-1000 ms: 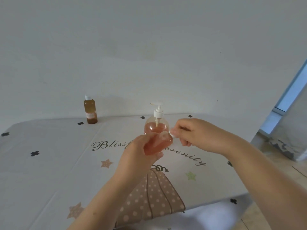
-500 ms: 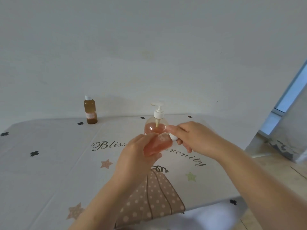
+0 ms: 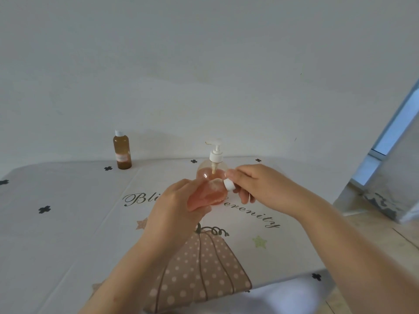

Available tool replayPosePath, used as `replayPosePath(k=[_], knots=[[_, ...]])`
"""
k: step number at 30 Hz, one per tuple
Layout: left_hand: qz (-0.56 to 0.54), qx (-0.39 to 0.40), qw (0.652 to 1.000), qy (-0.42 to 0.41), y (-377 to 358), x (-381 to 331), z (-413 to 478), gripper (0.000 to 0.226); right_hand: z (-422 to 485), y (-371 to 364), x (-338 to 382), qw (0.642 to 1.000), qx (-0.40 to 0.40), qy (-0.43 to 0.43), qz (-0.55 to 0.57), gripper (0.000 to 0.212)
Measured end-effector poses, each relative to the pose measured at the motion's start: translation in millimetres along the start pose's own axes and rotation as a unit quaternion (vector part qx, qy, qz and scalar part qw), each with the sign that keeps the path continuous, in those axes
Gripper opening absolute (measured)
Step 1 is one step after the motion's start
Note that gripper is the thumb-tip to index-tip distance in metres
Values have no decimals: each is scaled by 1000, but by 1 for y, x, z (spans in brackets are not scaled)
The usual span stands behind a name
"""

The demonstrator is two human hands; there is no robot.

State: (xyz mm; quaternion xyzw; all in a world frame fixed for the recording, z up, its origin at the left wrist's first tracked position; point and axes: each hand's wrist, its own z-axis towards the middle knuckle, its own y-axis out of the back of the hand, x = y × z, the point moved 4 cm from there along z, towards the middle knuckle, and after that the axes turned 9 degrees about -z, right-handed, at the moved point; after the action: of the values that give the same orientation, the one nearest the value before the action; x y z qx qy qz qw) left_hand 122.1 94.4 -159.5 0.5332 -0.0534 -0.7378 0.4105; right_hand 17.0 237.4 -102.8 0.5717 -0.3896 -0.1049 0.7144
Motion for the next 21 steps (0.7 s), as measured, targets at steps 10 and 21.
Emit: replayPosePath(k=[10, 21], knots=[[-57, 3, 998, 35, 12, 11, 1, 44, 2, -10, 19, 999, -4, 48, -17, 20], [-38, -94, 993, 59, 49, 46, 10, 42, 52, -50, 71, 990, -121, 22, 65, 25]])
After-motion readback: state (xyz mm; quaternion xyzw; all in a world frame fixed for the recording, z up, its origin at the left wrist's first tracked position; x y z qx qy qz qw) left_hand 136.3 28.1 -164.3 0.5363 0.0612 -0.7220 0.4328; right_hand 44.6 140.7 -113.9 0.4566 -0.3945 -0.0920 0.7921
